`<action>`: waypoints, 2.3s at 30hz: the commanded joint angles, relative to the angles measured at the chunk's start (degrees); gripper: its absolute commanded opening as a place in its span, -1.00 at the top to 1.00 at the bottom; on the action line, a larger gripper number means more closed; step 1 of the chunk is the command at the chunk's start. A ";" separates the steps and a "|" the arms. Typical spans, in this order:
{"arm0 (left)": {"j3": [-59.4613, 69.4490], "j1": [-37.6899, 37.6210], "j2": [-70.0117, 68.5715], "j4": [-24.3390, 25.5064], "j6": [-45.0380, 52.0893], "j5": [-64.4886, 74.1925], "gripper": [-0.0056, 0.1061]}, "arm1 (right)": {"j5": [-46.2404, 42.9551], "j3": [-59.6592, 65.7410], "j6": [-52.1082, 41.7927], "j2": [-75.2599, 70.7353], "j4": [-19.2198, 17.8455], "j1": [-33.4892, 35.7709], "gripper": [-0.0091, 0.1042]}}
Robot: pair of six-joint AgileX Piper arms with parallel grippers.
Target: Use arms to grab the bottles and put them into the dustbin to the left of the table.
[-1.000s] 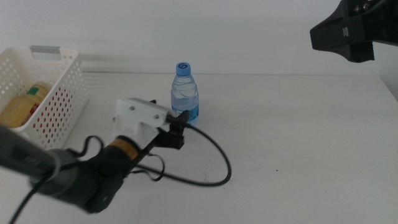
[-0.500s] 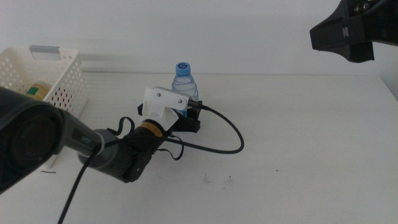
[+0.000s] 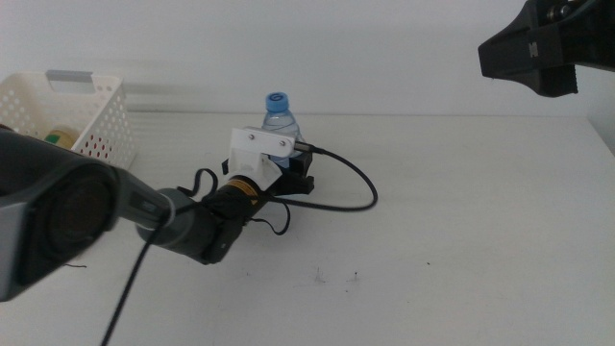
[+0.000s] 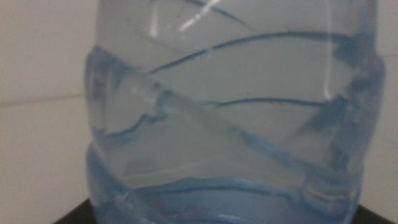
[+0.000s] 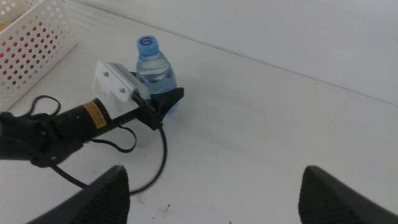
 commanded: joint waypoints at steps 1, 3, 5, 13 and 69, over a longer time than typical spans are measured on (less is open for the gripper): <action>1.80 0.82 -3.83 2.16 -5.98 1.07 0.58 | -0.39 -0.37 -0.13 -0.13 -0.41 -0.03 -0.68; 4.55 1.73 -11.32 8.52 -11.96 9.08 0.93 | -0.39 -0.37 -0.13 -0.13 -0.41 -0.03 -0.68; 5.33 2.04 -19.54 16.09 -17.21 25.09 0.93 | -0.39 -0.37 -0.13 -0.13 -0.41 -0.03 -0.68; 0.44 0.00 -45.68 24.14 -16.90 68.43 0.93 | -0.39 -0.37 -0.13 -0.13 -0.51 -0.03 -0.68; -32.45 39.34 -21.80 -15.38 41.08 111.80 -0.78 | -0.39 -0.37 -0.13 -0.05 -0.47 -0.03 -0.68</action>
